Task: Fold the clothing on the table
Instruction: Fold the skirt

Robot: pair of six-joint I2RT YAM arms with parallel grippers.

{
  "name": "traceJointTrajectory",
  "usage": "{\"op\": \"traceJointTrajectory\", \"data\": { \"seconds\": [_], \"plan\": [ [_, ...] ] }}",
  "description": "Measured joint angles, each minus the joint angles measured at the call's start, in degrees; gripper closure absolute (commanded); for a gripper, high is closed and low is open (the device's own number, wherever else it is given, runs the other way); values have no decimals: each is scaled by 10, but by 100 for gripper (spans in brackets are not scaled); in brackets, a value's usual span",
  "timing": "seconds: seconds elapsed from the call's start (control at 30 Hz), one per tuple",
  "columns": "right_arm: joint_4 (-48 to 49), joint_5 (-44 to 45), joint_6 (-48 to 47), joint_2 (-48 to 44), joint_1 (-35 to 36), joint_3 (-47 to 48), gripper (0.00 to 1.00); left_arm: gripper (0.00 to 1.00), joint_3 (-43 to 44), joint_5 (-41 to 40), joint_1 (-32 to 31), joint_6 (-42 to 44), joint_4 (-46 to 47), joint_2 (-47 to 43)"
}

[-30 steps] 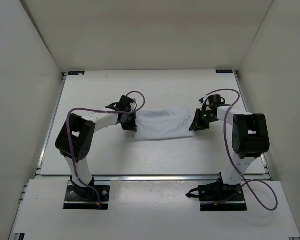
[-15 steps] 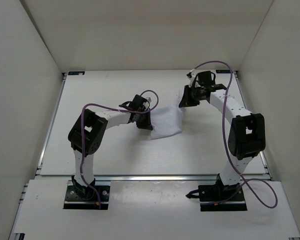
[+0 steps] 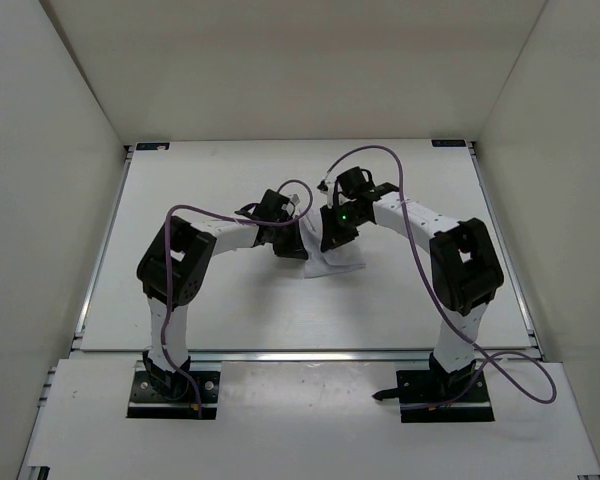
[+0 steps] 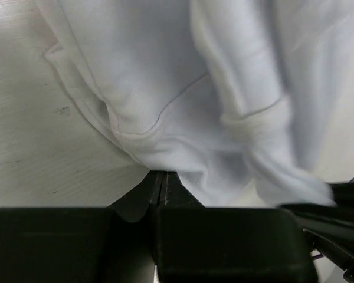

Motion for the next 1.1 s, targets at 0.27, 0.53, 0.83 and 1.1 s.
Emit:
{"op": "traceJointTrajectory", "data": {
  "seconds": [0.27, 0.53, 0.83, 1.1],
  "plan": [
    [15, -54, 26, 19, 3, -17, 53, 100, -12, 16, 9, -10, 18, -1],
    [68, -99, 61, -39, -18, -24, 71, 89, -38, -2, 31, -7, 11, -26],
    [107, -36, 51, -113, -79, -130, 100, 75, -56, -63, 63, 11, -19, -146],
    [110, -25, 42, -17, -14, -155, 99, 94, -46, -70, 38, 16, -29, -159]
  ]
}}
